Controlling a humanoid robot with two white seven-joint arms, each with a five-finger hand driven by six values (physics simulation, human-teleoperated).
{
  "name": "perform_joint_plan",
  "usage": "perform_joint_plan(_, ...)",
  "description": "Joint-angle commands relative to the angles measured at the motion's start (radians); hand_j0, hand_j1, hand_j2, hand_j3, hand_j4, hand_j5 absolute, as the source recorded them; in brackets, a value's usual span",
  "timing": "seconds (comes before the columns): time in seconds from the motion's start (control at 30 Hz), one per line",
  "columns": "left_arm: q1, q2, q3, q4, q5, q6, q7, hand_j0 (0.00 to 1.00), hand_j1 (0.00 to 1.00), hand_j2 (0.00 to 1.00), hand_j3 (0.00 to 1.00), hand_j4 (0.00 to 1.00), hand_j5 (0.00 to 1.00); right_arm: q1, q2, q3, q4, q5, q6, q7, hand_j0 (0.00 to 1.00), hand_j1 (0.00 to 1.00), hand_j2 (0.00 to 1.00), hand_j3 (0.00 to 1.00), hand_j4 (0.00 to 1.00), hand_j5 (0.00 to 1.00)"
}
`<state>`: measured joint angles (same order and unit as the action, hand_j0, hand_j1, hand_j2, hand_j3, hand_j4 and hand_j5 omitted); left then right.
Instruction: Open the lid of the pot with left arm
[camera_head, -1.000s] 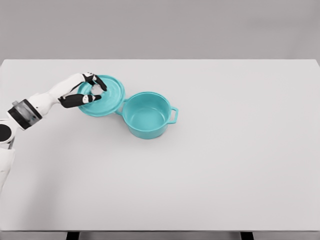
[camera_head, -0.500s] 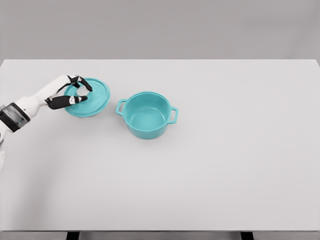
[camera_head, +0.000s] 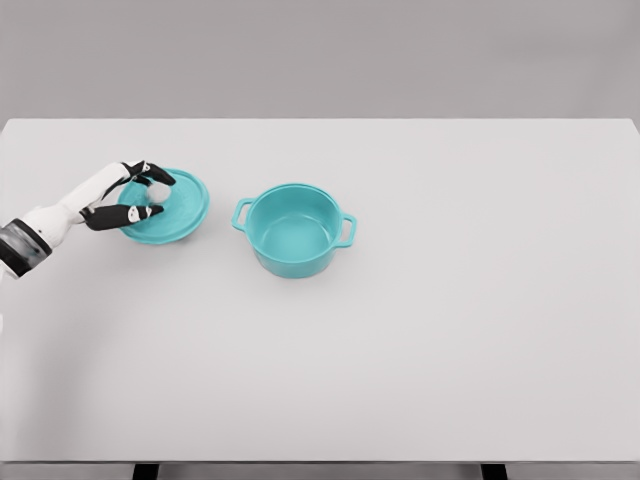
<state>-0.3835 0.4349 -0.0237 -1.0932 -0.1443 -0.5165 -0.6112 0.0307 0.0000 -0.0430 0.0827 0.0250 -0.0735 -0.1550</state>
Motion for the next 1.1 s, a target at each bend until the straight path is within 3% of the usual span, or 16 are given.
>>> perform_joint_plan(0.0, 0.000, 0.001, 0.001, 0.000, 0.005, 0.001, 0.000, 0.75, 0.75, 0.75, 0.75, 0.75, 0.75, 0.000, 0.000, 0.000, 0.000, 0.000, 0.000, 0.000, 1.00, 1.00, 1.00, 1.00, 1.00, 1.00)
perform_joint_plan(0.23, 0.006, 0.001, -0.001, -0.002, 0.003, 0.001, 0.000, 0.82, 0.82, 0.82, 0.82, 0.82, 0.82, 0.000, 0.000, 0.000, 0.000, 0.000, 0.000, 0.000, 1.00, 1.00, 1.00, 1.00, 1.00, 1.00)
perform_joint_plan(0.33, 0.017, 0.008, -0.001, -0.007, 0.002, -0.005, 0.000, 1.00, 1.00, 1.00, 1.00, 1.00, 1.00, 0.000, 0.000, 0.000, 0.000, 0.000, 0.000, 0.000, 1.00, 1.00, 1.00, 1.00, 1.00, 1.00)
perform_joint_plan(0.53, 0.026, 0.062, 0.113, -0.005, 0.012, -0.016, 0.000, 1.00, 1.00, 1.00, 1.00, 1.00, 1.00, 0.000, 0.000, 0.000, 0.000, 0.000, 0.000, 0.000, 1.00, 1.00, 1.00, 1.00, 1.00, 1.00)
perform_joint_plan(1.07, 0.026, 0.088, 0.120, -0.004, 0.014, -0.011, 0.000, 1.00, 1.00, 1.00, 1.00, 1.00, 1.00, 0.000, 0.000, 0.000, 0.000, 0.000, 0.000, 0.000, 1.00, 1.00, 1.00, 1.00, 1.00, 1.00)
